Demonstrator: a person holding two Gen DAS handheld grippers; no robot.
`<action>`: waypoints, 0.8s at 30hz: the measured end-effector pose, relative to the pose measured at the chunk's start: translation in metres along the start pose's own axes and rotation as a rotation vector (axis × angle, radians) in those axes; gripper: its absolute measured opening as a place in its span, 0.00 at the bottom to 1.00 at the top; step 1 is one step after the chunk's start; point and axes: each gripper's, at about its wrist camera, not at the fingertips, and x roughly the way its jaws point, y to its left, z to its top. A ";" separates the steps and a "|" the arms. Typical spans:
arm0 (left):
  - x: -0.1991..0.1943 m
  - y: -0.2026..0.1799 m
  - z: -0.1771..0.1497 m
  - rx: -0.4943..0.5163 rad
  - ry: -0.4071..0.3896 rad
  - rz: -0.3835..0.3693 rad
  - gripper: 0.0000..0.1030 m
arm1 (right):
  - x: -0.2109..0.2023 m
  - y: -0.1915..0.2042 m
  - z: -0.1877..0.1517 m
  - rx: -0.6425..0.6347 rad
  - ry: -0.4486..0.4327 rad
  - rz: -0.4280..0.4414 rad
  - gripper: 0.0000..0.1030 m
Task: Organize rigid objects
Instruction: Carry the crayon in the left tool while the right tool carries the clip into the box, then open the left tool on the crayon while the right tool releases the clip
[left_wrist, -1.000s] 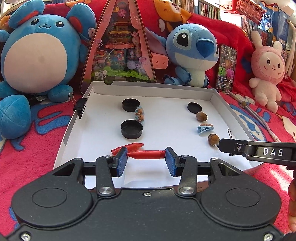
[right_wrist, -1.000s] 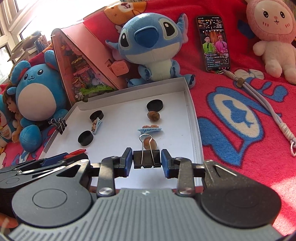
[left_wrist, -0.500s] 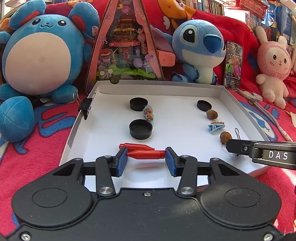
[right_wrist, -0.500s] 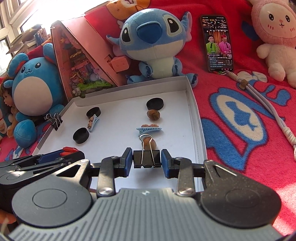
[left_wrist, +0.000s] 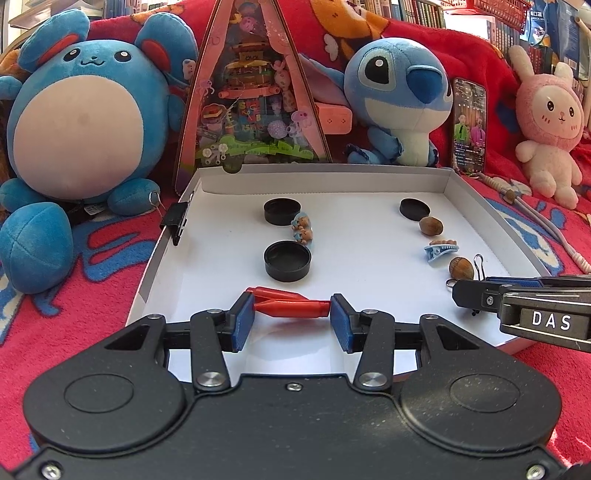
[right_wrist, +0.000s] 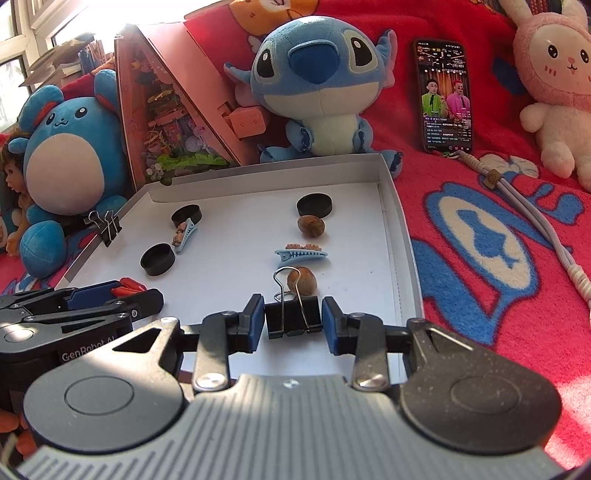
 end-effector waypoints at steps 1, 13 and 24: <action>0.000 0.000 0.000 0.000 0.000 0.001 0.42 | 0.000 0.000 0.000 -0.001 0.000 0.000 0.38; -0.010 0.001 -0.002 -0.016 -0.004 -0.002 0.60 | -0.003 0.001 -0.001 -0.018 -0.004 0.014 0.46; -0.055 -0.002 -0.013 0.053 -0.072 -0.047 0.76 | -0.035 0.001 -0.010 -0.073 -0.054 0.053 0.66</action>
